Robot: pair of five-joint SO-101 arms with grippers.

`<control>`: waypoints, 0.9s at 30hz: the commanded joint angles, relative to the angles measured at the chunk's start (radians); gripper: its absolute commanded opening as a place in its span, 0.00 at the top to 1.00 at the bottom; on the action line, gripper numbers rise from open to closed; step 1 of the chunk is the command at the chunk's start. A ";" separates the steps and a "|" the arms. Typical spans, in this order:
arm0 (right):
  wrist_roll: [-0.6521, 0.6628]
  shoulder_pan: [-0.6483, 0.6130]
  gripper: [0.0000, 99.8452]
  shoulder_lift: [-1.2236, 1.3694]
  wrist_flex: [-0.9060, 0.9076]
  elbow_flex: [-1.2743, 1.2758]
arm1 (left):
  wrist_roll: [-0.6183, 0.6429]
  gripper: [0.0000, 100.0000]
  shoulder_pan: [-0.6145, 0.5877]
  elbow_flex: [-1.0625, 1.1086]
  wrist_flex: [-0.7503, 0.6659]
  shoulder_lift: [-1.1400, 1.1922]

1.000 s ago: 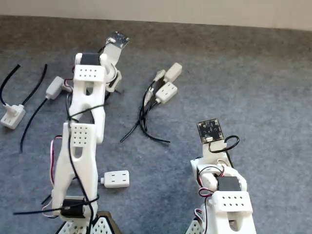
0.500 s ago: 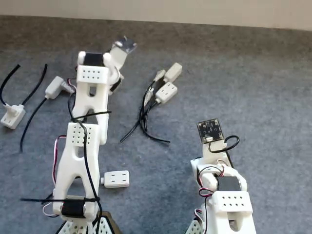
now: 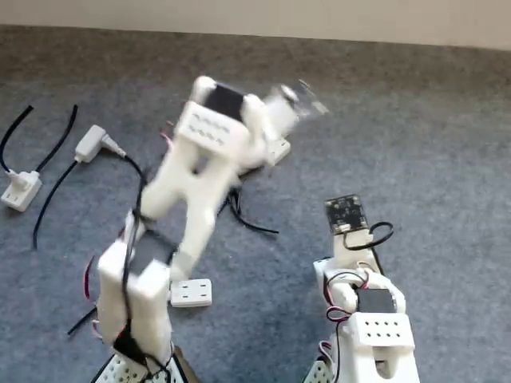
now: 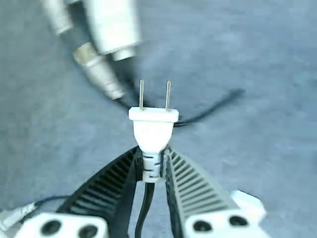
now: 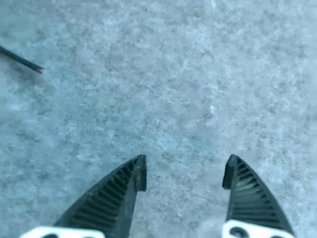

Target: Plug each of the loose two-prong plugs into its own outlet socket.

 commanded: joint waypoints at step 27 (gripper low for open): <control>0.132 0.527 0.75 -0.016 0.225 -0.090 | -0.009 0.75 0.363 0.848 -0.405 -0.309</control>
